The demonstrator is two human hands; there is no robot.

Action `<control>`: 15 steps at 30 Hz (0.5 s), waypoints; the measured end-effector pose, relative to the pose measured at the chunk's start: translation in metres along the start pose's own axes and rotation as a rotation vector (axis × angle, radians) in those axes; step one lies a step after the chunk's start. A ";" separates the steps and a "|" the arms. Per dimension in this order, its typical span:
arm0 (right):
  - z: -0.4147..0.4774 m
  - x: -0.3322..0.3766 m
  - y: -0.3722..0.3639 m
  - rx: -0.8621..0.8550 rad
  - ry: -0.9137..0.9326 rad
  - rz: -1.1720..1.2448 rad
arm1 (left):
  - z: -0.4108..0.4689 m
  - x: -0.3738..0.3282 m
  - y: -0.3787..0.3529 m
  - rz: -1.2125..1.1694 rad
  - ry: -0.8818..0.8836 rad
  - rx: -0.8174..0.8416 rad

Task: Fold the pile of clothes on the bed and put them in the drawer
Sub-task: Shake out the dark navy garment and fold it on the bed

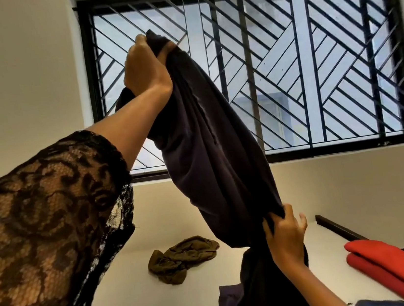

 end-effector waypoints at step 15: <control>0.068 -0.095 -0.037 0.708 -0.222 0.141 | -0.074 0.254 -0.081 -0.124 0.313 0.407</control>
Point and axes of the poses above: each hand's wrist, its own z-axis towards the middle knuckle, its own y-axis out of the back of the hand, x = y × z, the point moved 9 cm from there along z, towards the middle knuckle, and after that the axes turned 11 degrees about z, right-handed, at the moved point
